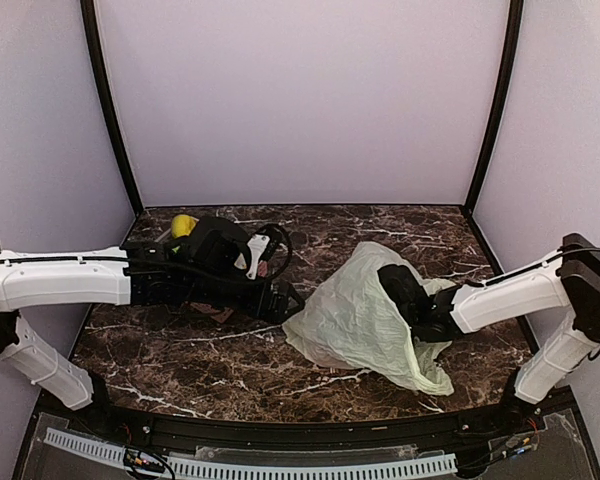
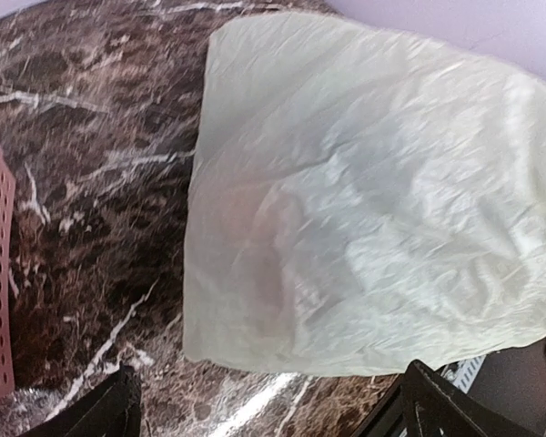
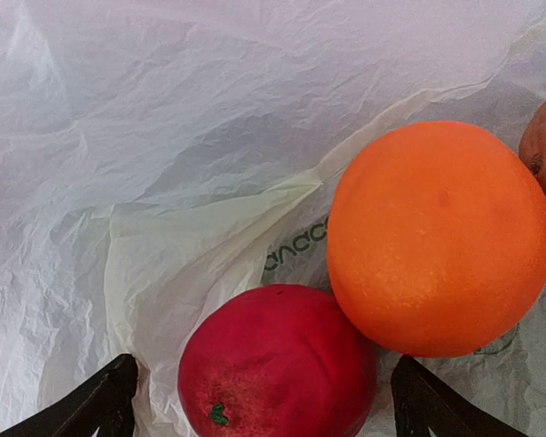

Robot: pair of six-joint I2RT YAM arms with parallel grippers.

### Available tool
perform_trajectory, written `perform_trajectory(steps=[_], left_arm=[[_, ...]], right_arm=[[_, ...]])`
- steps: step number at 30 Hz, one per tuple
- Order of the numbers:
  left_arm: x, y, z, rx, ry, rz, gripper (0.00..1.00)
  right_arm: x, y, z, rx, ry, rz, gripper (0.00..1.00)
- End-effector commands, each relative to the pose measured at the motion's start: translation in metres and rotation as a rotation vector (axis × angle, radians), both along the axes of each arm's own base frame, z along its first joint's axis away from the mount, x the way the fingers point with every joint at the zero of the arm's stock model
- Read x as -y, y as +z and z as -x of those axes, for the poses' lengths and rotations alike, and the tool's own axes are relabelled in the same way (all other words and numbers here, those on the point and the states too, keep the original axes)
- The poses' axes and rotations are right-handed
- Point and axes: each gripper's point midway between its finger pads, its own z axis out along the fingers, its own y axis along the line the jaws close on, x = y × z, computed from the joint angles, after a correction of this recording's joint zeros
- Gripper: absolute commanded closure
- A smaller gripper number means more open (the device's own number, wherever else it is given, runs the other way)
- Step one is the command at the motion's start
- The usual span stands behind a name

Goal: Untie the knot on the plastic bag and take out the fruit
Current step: Reach into the gripper in the takeout bag.

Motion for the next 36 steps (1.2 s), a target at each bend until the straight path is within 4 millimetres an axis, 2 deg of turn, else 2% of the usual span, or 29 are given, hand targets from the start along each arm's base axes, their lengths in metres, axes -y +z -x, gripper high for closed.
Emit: perform_trajectory(steps=[1, 2, 5, 8, 15, 22, 25, 27, 33, 34, 35, 36], left_arm=[[-0.011, -0.036, 0.003, -0.111, 0.016, 0.003, 0.01], [-0.010, -0.039, 0.001, -0.113, 0.020, 0.012, 0.01], [-0.011, -0.069, -0.001, -0.166, 0.020, -0.012, 0.01], [-0.004, -0.081, -0.005, -0.182, 0.007, 0.016, 0.01], [0.015, -0.085, -0.017, -0.134, -0.025, 0.066, 0.01], [0.014, -0.108, -0.027, -0.147, -0.005, 0.041, 0.01], [0.017, -0.111, -0.028, -0.151, -0.008, 0.051, 0.03], [0.021, -0.112, -0.028, -0.158, -0.015, 0.065, 0.11], [0.020, -0.116, -0.027, -0.170, -0.006, 0.070, 0.69], [0.018, -0.117, -0.026, -0.174, 0.001, 0.066, 0.74], [0.015, -0.120, -0.027, -0.170, 0.015, 0.057, 0.83], [0.012, -0.123, -0.027, -0.174, 0.026, 0.047, 0.88]], right_arm=[[-0.011, 0.006, -0.006, 0.012, 0.015, -0.030, 0.06], [-0.011, 0.005, -0.006, 0.011, 0.014, -0.028, 0.06], [-0.012, 0.002, -0.007, 0.004, 0.009, -0.023, 0.06], [-0.015, 0.000, -0.008, -0.006, 0.011, -0.021, 0.07], [-0.018, -0.003, -0.008, -0.018, 0.014, -0.023, 0.08], [-0.022, -0.005, -0.008, -0.029, 0.022, -0.028, 0.11], [-0.023, -0.005, -0.008, -0.030, 0.022, -0.030, 0.12], [-0.023, -0.005, -0.009, -0.030, 0.022, -0.033, 0.16], [-0.024, -0.002, -0.008, -0.048, 0.012, -0.047, 0.27], [-0.022, -0.001, -0.007, -0.055, 0.002, -0.047, 0.28], [-0.020, -0.001, -0.008, -0.058, -0.007, -0.046, 0.29], [-0.018, -0.002, -0.007, -0.062, -0.017, -0.045, 0.30]])
